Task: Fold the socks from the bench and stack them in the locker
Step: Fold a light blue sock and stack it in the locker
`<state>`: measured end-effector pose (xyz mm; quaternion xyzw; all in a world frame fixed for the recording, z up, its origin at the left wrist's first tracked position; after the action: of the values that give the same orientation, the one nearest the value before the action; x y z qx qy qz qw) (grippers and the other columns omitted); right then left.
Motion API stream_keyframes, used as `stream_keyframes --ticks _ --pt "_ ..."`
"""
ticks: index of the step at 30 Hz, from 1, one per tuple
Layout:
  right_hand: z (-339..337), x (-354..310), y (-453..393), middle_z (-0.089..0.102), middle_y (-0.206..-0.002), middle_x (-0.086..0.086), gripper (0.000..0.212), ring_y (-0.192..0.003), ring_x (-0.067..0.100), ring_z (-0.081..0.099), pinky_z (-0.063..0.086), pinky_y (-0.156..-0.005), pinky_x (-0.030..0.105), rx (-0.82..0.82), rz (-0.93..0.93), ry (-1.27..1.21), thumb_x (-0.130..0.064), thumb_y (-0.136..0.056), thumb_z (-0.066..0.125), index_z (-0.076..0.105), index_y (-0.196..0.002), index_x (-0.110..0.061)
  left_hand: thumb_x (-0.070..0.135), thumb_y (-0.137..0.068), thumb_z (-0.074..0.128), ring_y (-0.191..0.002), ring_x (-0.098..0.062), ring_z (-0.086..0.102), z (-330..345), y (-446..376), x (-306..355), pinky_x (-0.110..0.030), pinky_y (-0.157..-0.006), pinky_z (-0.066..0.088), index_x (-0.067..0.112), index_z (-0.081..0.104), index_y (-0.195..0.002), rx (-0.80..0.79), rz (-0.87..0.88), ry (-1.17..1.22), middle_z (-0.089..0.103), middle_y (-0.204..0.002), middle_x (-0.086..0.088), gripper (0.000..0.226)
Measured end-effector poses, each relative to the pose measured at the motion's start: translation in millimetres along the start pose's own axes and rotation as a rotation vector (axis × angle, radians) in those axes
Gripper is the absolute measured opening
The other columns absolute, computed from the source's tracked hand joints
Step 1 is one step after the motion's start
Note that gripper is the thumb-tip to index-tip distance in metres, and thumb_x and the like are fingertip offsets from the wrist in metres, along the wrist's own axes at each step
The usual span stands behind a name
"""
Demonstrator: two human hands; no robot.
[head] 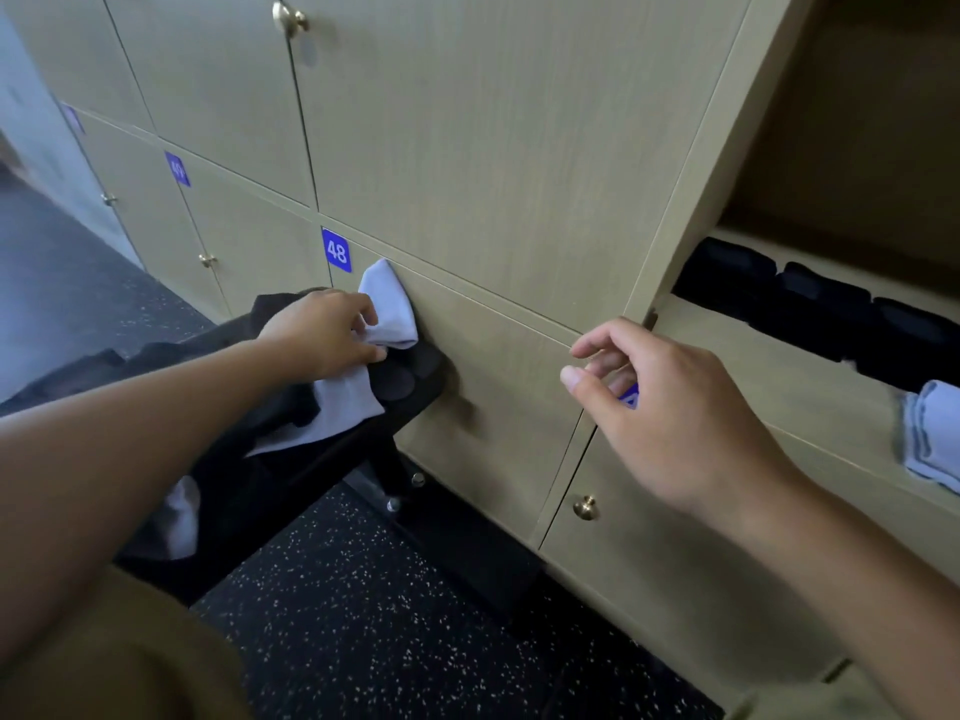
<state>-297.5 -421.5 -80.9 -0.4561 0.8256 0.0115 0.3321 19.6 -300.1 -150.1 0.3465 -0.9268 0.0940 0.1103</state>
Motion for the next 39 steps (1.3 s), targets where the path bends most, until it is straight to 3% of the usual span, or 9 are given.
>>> stream_keyframes --ticks 4,10,13,18,23,27,31,34,39 --pt "0 2 2 0.065 -0.088 -0.015 0.012 -0.079 0.005 0.062 0.055 -0.077 0.038 -0.020 0.025 -0.008 -0.045 -0.094 0.059 0.061 -0.101 -0.035 0.042 -0.086 0.077 -0.101 -0.024 0.060 6 -8 4 -0.037 -0.079 0.048 0.026 0.066 -0.106 0.047 -0.031 -0.068 0.068 -0.108 0.003 0.028" --pt "-4 8 2 0.065 -0.087 -0.015 0.013 -0.080 0.002 0.062 0.054 -0.077 0.035 -0.038 0.070 0.000 -0.047 -0.094 0.059 0.062 -0.099 -0.035 0.037 -0.088 0.075 -0.077 -0.026 0.055 6 -16 12 -0.029 -0.057 0.032 0.025 0.056 -0.073 0.022 -0.107 -0.132 0.052 -0.078 0.002 0.026" --pt "-4 9 1 0.066 -0.088 -0.015 0.013 -0.080 0.002 0.062 0.055 -0.078 0.035 -0.044 0.083 0.003 -0.047 -0.094 0.059 0.062 -0.099 -0.035 0.031 -0.094 0.064 -0.073 -0.027 0.053 1 -18 15 -0.029 -0.055 0.030 0.021 0.062 -0.078 0.063 -0.129 -0.113 0.053 -0.079 -0.003 0.019" --pt "-5 9 0 0.068 -0.087 -0.015 0.013 -0.079 0.002 0.063 0.055 -0.076 0.033 -0.037 0.085 -0.016 -0.047 -0.093 0.059 0.063 -0.097 -0.035 0.029 -0.096 0.060 -0.085 -0.031 0.061 -18 -16 20 -0.032 -0.066 0.040 0.015 0.067 -0.092 0.284 -0.135 0.176 0.068 -0.092 -0.007 0.016" --pt "-4 7 -2 0.068 -0.086 -0.015 0.009 -0.080 0.000 0.063 0.051 -0.070 0.023 -0.005 0.066 -0.075 -0.042 -0.094 0.062 0.064 -0.096 -0.034 0.031 -0.095 0.068 -0.064 -0.012 0.050 -44 -8 39 -0.024 -0.059 0.038 0.018 0.065 -0.084 0.357 -0.110 0.565 0.057 -0.073 0.007 0.017" --pt "-3 3 -4 0.068 -0.089 -0.017 0.007 -0.086 -0.003 0.061 0.045 -0.067 0.009 0.044 0.032 -0.142 -0.036 -0.094 0.065 0.065 -0.100 -0.033 0.025 -0.095 0.068 -0.070 -0.015 0.056 -64 9 67 -0.031 -0.070 0.048 0.019 0.062 -0.074 0.248 -0.048 0.904 0.059 -0.075 -0.002 0.023" --pt "-3 0 -5 0.066 -0.109 -0.021 0.027 -0.104 -0.002 0.059 0.046 -0.083 0.015 0.075 -0.026 -0.184 -0.041 -0.090 0.069 0.062 -0.115 -0.034 0.020 -0.097 0.064 -0.074 -0.019 0.062 -72 32 107 -0.033 -0.073 0.054 0.014 0.058 -0.080 0.070 -0.014 1.168 0.062 -0.077 -0.002 0.019" --pt "-3 -3 -3 0.060 -0.121 -0.024 0.046 -0.115 -0.007 0.053 0.041 -0.090 0.010 0.054 -0.067 -0.176 -0.051 -0.084 0.071 0.056 -0.126 -0.037 0.020 -0.100 0.061 -0.072 -0.022 0.064 -72 47 130 -0.029 -0.067 0.057 0.011 0.060 -0.088 -0.053 -0.016 1.292 0.064 -0.084 -0.007 0.015" --pt "2 -4 0 0.055 -0.123 -0.020 0.060 -0.116 0.001 0.051 0.045 -0.093 0.022 0.039 -0.087 -0.038 -0.054 -0.082 0.074 0.046 -0.134 -0.040 0.017 -0.101 0.060 -0.075 -0.026 0.067 -62 64 154 -0.027 -0.070 0.058 0.003 0.067 -0.099 -0.187 -0.061 1.468 0.069 -0.085 -0.011 0.017"
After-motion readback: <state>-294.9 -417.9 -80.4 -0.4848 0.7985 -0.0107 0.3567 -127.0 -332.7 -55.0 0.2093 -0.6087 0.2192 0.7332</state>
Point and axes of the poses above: each hand's wrist, its own y-axis away from the middle knuckle, its own z-axis out of the palm, x = y × z, the point moved 1 cm from there along -y, towards the middle knuckle
